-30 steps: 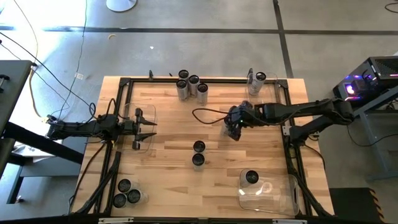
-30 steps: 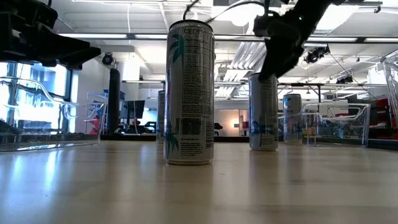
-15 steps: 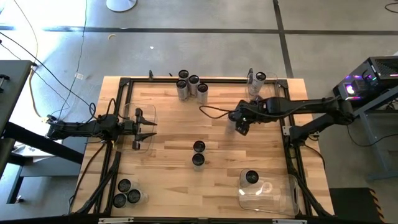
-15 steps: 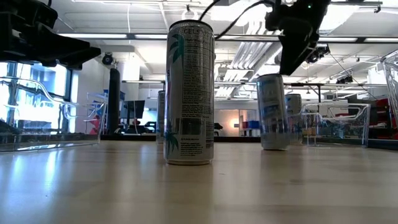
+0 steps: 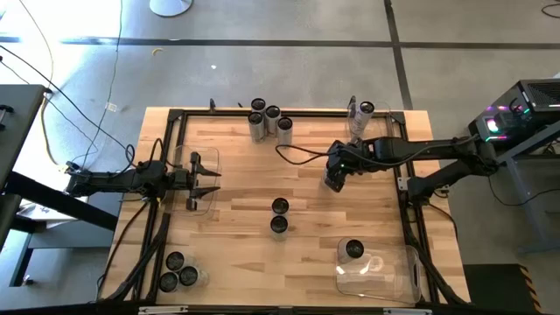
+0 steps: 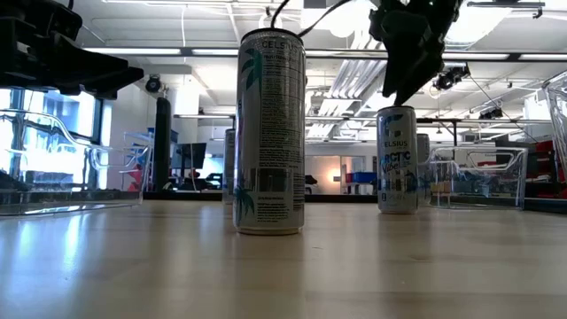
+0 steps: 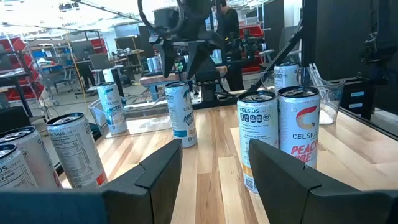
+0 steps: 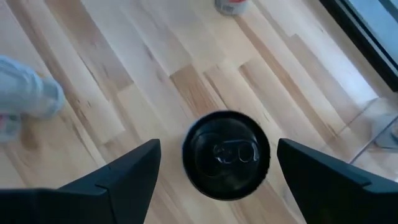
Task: Sort soda cans
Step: Put the white-blue soda can into the top transparent bin
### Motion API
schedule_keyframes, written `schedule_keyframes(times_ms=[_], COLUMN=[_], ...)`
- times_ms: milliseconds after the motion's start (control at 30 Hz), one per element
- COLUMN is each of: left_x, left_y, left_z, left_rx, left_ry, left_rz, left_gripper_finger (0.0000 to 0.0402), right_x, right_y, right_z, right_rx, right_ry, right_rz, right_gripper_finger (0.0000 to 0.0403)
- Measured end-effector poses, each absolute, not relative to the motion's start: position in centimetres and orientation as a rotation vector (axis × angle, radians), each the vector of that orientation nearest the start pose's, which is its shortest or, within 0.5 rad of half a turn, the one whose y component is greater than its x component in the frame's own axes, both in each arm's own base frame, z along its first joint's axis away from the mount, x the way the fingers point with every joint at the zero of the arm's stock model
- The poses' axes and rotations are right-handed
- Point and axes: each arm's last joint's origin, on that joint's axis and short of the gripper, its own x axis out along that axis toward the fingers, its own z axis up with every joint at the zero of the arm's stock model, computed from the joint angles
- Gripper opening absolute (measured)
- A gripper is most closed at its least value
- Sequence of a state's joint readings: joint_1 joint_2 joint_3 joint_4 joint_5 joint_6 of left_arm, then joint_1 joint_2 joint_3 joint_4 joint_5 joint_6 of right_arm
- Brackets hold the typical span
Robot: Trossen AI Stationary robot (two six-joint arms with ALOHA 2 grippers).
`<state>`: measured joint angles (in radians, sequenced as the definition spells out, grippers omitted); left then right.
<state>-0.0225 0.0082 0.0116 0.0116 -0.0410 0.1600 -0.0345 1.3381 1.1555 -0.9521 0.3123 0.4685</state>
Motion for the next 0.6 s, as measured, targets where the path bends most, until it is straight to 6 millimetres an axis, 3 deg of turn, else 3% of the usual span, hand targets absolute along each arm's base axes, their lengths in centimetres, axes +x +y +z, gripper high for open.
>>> schedule_keyframes(times_ms=[367, 600], left_x=[9.7, 9.7], left_y=[-0.1, -0.1], left_z=[16.8, 16.8], left_rx=[0.16, 0.16], left_ry=[-0.014, -0.014], left_rz=[0.019, 0.019], left_gripper_finger=[0.0179, 0.0179], right_x=[25.4, 27.3], right_y=[-3.3, -3.3], right_z=[28.0, 26.0], right_rx=[0.327, 0.335], right_ry=[1.05, 1.114], right_rz=[-0.58, -0.528], right_gripper_finger=[0.0316, 0.0317])
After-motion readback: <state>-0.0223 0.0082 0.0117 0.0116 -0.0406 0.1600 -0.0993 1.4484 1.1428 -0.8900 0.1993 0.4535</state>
